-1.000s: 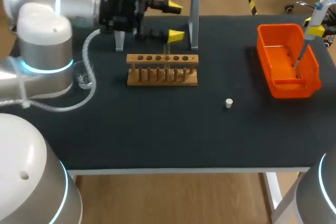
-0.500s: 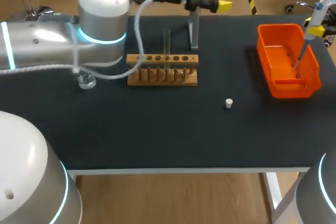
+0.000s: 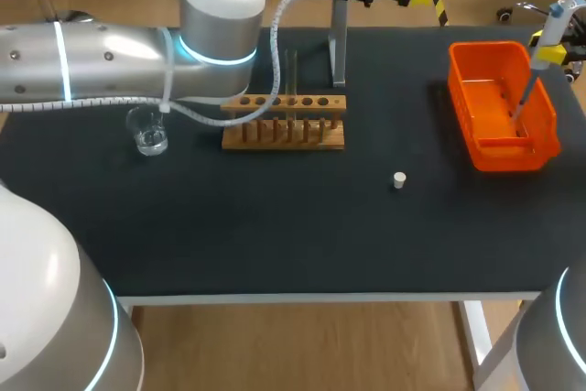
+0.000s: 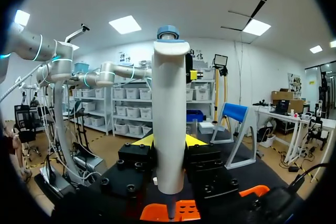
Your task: Invert the test tube, pick up the pipette, mount the tip to pipette, aspirate from beaker and dispense into the tube, eject the tip, return the pipette, and cap with the stopper.
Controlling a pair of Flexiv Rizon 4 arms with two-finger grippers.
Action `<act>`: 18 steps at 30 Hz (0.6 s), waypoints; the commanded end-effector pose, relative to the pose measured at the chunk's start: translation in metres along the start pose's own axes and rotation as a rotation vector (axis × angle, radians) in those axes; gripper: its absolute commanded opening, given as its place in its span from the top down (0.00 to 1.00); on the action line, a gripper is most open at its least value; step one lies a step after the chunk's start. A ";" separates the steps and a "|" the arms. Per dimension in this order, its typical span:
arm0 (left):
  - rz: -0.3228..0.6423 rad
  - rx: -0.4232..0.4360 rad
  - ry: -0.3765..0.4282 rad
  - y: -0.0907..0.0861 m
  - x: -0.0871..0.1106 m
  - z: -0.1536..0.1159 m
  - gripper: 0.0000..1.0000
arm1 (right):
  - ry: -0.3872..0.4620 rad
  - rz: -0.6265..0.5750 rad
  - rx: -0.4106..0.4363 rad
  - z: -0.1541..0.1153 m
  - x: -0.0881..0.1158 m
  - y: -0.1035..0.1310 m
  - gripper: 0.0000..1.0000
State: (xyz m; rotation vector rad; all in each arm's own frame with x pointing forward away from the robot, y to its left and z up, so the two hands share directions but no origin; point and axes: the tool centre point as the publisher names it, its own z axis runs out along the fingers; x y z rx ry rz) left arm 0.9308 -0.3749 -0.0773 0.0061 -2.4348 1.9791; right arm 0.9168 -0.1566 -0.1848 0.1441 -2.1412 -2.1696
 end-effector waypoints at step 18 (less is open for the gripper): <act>-0.044 0.011 -0.122 -0.017 -0.016 0.079 1.00 | 0.004 -0.001 0.001 -0.002 -0.001 0.000 1.00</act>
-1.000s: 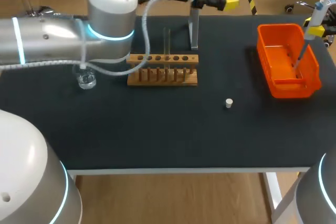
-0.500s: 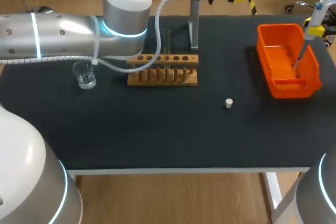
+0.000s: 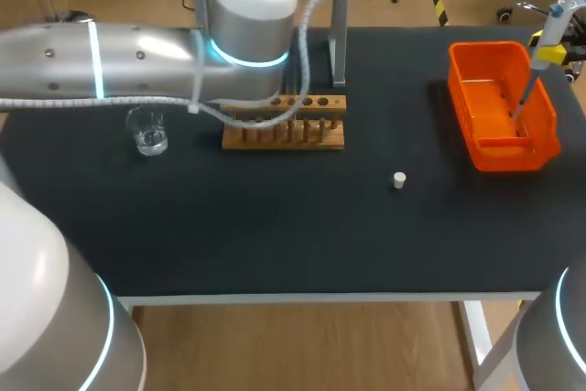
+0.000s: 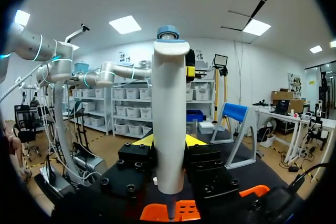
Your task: Invert the test tube, pick up the pipette, mount the tip to pipette, aspirate from beaker and dispense into the tube, eject the tip, return the pipette, and cap with the stopper.
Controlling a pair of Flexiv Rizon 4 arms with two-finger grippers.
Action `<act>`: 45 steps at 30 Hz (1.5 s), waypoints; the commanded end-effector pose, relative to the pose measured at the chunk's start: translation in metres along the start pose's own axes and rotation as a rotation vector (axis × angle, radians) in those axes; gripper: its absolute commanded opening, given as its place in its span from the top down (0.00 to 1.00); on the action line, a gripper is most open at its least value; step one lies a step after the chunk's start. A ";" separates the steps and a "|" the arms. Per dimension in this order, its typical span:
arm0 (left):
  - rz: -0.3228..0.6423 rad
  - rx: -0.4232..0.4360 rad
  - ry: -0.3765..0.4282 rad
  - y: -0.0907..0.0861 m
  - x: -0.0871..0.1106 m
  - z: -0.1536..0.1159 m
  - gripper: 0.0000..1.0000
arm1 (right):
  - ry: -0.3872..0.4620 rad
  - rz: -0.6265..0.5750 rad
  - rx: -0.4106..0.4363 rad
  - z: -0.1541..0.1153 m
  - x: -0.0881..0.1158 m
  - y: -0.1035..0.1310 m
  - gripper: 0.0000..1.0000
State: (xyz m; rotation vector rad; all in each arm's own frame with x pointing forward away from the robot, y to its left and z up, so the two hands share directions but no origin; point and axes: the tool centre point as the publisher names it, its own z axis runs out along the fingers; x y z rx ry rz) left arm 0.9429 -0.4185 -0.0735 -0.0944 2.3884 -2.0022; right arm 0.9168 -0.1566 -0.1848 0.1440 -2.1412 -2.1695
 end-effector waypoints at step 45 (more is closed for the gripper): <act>0.010 0.090 -0.081 -0.007 0.031 0.137 1.00 | 0.004 -0.001 0.000 -0.002 -0.001 0.000 1.00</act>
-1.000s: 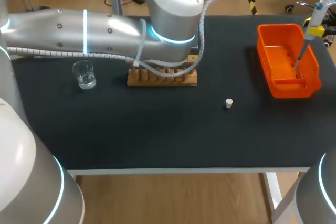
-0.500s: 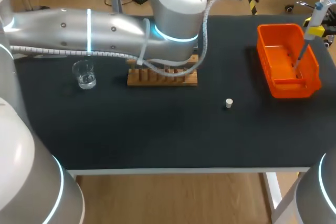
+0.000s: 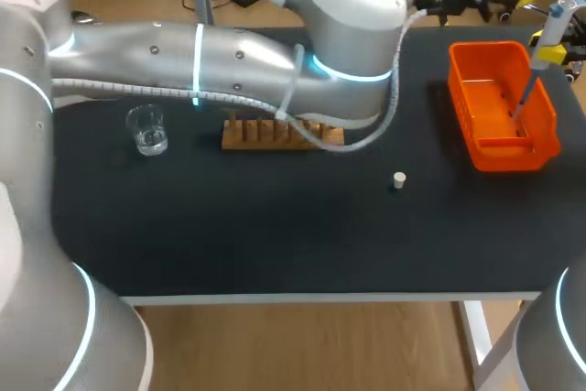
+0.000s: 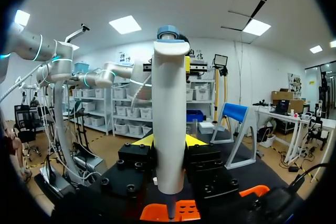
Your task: Invert the test tube, pick up the pipette, mount the tip to pipette, aspirate from beaker and dispense into the tube, eject the tip, return the pipette, and cap with the stopper.
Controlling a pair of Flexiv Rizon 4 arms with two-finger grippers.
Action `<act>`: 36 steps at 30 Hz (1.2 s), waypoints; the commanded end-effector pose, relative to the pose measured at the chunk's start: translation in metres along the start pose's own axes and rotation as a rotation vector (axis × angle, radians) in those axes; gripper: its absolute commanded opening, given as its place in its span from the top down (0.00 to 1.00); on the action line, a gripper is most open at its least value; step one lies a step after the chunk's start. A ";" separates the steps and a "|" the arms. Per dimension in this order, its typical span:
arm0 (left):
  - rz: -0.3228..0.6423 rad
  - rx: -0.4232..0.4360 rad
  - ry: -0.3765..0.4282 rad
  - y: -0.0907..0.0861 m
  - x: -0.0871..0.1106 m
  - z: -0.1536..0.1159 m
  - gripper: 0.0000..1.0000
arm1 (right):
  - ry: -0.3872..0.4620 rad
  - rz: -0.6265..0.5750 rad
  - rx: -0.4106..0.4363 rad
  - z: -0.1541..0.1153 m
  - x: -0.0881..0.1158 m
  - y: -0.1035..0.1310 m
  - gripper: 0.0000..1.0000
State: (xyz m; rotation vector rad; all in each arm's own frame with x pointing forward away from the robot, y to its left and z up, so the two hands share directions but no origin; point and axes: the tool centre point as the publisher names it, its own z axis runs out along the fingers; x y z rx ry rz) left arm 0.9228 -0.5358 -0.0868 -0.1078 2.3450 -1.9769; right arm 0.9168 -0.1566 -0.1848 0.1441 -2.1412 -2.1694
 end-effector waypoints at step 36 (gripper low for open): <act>-0.054 0.099 -0.024 0.002 0.010 0.038 1.00 | 0.004 -0.001 0.000 -0.002 -0.001 0.000 1.00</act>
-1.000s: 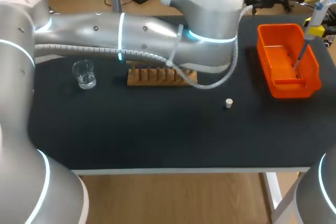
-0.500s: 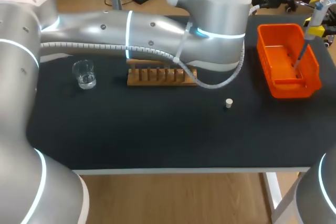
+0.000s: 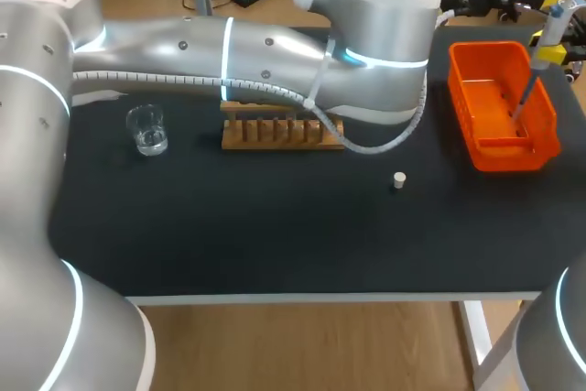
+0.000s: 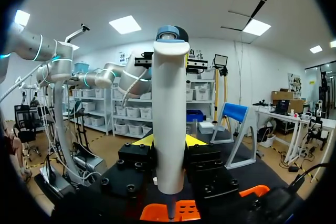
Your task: Invert the test tube, pick up the pipette, mount the tip to pipette, aspirate from beaker and dispense into the tube, eject the tip, return the pipette, and cap with the stopper.
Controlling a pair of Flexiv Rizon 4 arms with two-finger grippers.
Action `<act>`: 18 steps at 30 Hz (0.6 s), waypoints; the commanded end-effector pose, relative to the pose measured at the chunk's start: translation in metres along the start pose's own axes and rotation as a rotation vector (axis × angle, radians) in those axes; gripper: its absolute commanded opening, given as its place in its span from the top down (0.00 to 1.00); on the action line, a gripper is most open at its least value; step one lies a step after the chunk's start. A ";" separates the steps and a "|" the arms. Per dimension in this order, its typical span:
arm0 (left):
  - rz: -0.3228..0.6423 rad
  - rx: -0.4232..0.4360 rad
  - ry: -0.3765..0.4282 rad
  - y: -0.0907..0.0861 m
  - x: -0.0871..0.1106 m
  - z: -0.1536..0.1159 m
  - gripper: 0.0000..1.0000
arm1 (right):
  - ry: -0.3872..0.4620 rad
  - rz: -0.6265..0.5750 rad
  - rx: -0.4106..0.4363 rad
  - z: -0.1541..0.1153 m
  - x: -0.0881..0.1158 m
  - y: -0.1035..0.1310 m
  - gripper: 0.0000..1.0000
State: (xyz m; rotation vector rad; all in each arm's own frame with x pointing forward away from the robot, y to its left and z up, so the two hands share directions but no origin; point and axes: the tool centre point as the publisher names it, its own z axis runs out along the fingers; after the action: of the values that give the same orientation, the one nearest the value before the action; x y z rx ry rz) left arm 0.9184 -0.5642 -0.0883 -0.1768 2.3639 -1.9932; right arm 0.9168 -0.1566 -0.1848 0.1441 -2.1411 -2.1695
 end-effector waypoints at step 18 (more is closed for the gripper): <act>-0.039 0.115 -0.003 0.019 0.005 0.017 1.00 | 0.004 -0.001 0.001 -0.002 -0.001 0.000 1.00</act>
State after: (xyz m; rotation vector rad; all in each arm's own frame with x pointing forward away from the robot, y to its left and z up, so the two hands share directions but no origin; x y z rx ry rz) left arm 0.9154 -0.5720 -0.1005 -0.2137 2.4226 -1.9746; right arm 0.9164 -0.1570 -0.1880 0.1421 -2.1431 -2.1691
